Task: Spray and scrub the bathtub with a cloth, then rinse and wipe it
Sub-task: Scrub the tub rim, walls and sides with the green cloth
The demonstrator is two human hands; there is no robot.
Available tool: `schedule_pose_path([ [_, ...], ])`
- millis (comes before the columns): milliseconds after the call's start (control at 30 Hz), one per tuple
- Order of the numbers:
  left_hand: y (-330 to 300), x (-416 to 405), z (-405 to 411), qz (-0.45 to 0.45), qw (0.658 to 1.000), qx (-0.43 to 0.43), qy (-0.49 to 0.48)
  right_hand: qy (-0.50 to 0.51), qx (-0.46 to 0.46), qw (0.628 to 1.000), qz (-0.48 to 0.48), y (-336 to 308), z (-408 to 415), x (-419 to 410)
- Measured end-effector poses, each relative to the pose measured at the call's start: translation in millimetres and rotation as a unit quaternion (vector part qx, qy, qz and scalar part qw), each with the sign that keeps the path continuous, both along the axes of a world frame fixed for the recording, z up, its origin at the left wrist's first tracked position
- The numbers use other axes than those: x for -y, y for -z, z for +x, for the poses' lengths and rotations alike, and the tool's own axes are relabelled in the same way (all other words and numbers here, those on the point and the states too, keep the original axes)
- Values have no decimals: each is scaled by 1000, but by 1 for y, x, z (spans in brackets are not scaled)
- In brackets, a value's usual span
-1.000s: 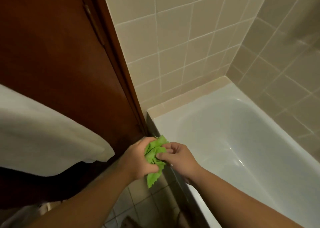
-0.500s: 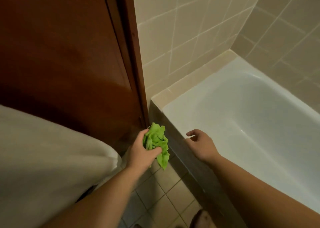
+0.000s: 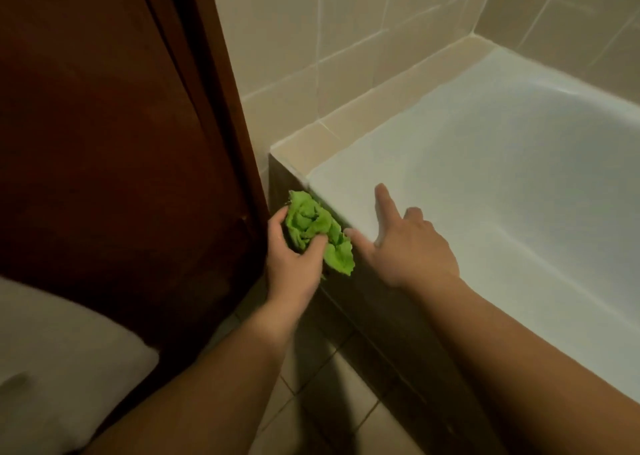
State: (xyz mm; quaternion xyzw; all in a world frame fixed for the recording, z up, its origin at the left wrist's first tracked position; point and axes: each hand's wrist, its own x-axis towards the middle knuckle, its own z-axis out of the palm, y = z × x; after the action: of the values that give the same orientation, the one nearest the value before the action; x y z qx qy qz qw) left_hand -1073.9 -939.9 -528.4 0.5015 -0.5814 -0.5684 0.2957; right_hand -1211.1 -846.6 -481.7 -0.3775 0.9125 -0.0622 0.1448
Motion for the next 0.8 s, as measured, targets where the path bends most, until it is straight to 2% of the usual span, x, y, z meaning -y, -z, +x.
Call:
schedule_pose_path([
  [200, 26, 37, -33, -104, 990, -26, -88, 12, -15, 999, -33, 7, -6, 7],
  [367, 68, 41, -39, -6, 997, 4, -82, 10, -46, 998, -38, 14, -7, 9],
  [433, 83, 37, -33, 10, 998, -14, -57, 9, -51, 998, -38, 14, -8, 9],
  [567, 54, 41, -29, -60, 997, -18, -52, 4, -61, 998, -31, 14, -8, 7],
  [667, 44, 55, -35, -100, 990, -12, -97, 2, -72, 997, -27, 18, -10, 9],
  [733, 56, 54, -36, -55, 993, 6, -108, 3, -67, 997, -23, 18, -10, 10],
  [800, 73, 44, -32, 14, 995, -11, -94, 5, -65, 998, -20, 17, -10, 10],
])
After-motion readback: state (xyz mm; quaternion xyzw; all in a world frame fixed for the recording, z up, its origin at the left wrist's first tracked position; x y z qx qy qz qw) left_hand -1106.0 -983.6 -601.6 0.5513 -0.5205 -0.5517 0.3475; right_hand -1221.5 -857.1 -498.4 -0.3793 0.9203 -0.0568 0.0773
